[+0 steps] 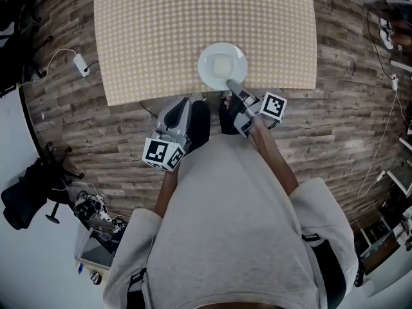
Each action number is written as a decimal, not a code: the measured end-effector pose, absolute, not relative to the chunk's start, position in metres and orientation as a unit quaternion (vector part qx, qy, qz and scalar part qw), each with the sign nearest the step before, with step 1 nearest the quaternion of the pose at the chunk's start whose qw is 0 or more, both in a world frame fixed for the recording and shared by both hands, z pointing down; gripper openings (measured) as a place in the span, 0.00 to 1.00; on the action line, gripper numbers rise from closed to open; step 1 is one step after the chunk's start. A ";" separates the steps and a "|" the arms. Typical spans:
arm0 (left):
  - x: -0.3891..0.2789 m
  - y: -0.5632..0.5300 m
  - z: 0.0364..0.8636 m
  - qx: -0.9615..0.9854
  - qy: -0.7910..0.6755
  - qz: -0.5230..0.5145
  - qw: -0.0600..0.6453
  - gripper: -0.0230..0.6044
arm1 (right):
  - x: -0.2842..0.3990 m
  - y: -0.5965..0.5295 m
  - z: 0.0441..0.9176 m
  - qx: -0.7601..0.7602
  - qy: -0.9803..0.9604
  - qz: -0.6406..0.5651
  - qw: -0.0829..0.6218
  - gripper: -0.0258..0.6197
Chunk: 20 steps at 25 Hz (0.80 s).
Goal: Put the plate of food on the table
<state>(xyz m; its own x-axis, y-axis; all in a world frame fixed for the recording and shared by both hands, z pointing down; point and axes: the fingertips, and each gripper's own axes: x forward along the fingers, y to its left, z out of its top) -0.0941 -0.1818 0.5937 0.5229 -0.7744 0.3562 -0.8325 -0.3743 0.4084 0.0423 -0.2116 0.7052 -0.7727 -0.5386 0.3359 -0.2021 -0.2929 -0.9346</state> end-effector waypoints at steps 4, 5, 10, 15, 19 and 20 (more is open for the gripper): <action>-0.097 -0.186 0.591 0.827 -0.487 0.051 0.275 0.05 | 0.040 -0.214 0.715 -0.325 0.573 -0.745 0.110 0.06; -0.097 -0.186 0.590 0.828 -0.488 0.050 0.273 0.05 | 0.040 -0.213 0.718 -0.327 0.571 -0.745 0.108 0.06; -0.103 -0.188 0.591 0.826 -0.490 0.048 0.274 0.05 | 0.038 -0.215 0.723 -0.339 0.563 -0.748 0.098 0.06; -0.103 -0.188 0.590 0.827 -0.488 0.045 0.275 0.05 | 0.034 -0.216 0.721 -0.345 0.553 -0.752 0.102 0.06; -0.106 -0.190 0.586 0.827 -0.491 0.041 0.272 0.05 | 0.030 -0.219 0.717 -0.355 0.552 -0.748 0.104 0.07; -0.107 -0.191 0.585 0.827 -0.492 0.041 0.271 0.05 | 0.030 -0.219 0.717 -0.364 0.553 -0.743 0.096 0.08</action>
<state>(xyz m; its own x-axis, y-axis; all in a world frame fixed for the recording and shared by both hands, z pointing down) -0.1073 -0.1910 0.5852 0.5134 -0.7909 0.3330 -0.8348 -0.3704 0.4074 0.0298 -0.2188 0.7166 -0.7168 -0.5456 0.4342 -0.2592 -0.3697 -0.8923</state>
